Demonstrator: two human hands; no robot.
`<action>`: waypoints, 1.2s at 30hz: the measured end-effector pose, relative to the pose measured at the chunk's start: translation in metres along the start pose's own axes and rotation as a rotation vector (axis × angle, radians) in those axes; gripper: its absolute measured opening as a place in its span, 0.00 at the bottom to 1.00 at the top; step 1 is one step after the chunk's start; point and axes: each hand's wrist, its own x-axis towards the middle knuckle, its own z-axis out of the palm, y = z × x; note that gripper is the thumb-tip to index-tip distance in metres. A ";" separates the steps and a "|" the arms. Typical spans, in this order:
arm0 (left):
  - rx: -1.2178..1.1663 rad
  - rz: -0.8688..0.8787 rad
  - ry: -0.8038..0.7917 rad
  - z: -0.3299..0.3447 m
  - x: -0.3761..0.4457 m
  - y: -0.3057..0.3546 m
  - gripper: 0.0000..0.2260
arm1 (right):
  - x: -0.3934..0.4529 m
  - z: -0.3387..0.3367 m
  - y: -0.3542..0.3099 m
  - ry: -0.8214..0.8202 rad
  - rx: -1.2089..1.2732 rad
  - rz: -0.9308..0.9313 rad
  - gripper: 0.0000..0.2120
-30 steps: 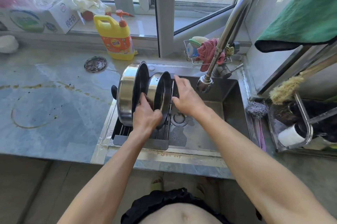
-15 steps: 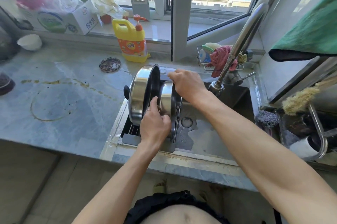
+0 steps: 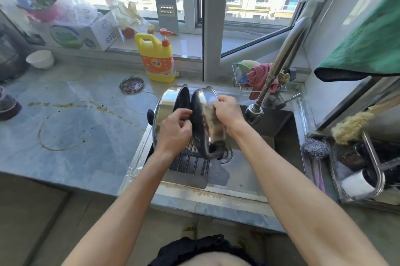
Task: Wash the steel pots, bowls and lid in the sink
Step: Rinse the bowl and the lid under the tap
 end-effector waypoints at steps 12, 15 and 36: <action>0.058 0.011 -0.333 -0.020 0.075 0.033 0.13 | -0.008 -0.030 -0.053 -0.031 -0.416 -0.371 0.07; -0.089 -0.151 -0.271 -0.015 0.065 0.030 0.15 | -0.007 -0.034 -0.046 0.016 -0.414 -0.473 0.18; -0.190 -0.361 0.059 0.011 0.048 0.028 0.11 | 0.008 -0.014 0.004 -0.009 -0.336 -0.270 0.16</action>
